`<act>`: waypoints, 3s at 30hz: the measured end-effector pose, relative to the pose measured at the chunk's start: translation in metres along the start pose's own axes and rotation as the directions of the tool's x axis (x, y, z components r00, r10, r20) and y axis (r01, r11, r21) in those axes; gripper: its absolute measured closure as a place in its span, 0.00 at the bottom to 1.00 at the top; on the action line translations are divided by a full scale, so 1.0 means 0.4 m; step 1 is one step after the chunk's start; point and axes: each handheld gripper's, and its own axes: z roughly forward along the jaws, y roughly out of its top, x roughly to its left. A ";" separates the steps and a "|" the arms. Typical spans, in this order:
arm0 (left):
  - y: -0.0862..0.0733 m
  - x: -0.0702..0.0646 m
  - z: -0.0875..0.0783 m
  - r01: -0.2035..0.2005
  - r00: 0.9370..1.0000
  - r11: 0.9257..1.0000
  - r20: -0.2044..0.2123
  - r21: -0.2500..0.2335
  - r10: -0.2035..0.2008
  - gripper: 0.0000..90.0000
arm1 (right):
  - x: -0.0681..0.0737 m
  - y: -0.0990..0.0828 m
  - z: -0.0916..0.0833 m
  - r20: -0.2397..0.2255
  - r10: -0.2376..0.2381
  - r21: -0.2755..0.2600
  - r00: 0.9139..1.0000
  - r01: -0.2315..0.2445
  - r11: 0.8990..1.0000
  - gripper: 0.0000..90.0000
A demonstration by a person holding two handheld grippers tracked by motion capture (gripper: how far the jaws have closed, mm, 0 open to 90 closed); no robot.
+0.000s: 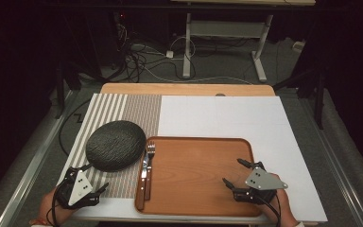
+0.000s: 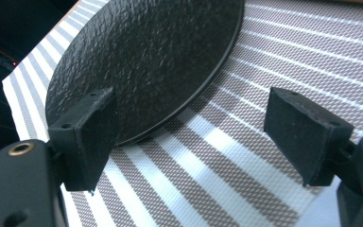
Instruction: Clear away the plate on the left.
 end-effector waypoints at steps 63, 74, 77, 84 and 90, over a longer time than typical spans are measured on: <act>0.021 -0.026 0.180 -0.661 0.620 0.675 -0.269 0.329 0.737 0.91 | 0.021 -0.004 0.010 -0.023 -0.025 0.033 0.999 0.025 0.999 0.28; 0.047 -0.031 0.205 -0.658 0.608 0.661 -0.264 0.361 0.749 0.93 | 0.016 -0.006 0.006 -0.012 -0.020 0.029 1.000 0.021 0.999 0.28; 0.056 -0.035 0.200 -0.656 0.612 0.665 -0.265 0.357 0.745 0.93 | 0.017 -0.006 0.005 -0.011 -0.021 0.028 1.000 0.021 0.999 0.28; 0.091 -0.048 0.187 -0.664 0.599 0.669 -0.298 0.336 0.744 0.93 | 0.016 -0.006 0.007 -0.009 -0.019 0.027 1.000 0.019 0.999 0.28; 0.127 -0.078 0.175 -0.695 0.575 0.656 -0.320 0.295 0.753 0.93 | 0.014 -0.006 0.004 -0.003 -0.017 0.024 1.000 0.017 1.000 0.28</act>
